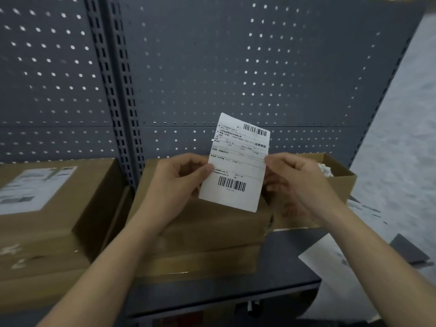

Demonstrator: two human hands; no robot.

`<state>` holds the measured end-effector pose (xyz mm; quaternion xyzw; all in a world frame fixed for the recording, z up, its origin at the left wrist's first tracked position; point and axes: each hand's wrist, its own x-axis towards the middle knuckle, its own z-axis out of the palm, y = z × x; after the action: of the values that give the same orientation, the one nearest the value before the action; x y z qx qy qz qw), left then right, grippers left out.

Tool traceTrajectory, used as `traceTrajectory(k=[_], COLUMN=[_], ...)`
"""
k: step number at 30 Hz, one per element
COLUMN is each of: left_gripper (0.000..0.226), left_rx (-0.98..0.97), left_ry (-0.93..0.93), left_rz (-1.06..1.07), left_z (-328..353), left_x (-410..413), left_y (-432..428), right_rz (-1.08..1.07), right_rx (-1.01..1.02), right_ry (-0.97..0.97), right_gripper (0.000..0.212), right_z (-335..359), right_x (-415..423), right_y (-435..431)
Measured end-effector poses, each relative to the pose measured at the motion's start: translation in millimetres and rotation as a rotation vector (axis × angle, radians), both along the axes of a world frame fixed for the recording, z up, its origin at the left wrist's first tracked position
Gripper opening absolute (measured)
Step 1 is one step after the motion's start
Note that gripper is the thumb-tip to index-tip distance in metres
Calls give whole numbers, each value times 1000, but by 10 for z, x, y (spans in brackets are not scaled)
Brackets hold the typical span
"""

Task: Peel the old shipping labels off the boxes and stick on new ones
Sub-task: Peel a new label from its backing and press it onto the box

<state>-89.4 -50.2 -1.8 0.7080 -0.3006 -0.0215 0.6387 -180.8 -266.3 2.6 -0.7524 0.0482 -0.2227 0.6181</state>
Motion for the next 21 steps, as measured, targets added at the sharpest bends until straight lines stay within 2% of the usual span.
traceTrajectory(k=[5,13,21], left_gripper=[13,17,13], left_rx=[32,45,184], left_ry=[29,156,63], left_rz=[53,33,97], left_z=[-40,-126,-64], left_x=[207,501,639], left_y=[207,435,497], right_rz=[-29,-100,31], right_rx=[-30,-42,165], right_ry=[19,-57,144], right_gripper=[14,14,18], right_z=[-2,7,36], right_x=[279,620,808], right_y=[243,463,406])
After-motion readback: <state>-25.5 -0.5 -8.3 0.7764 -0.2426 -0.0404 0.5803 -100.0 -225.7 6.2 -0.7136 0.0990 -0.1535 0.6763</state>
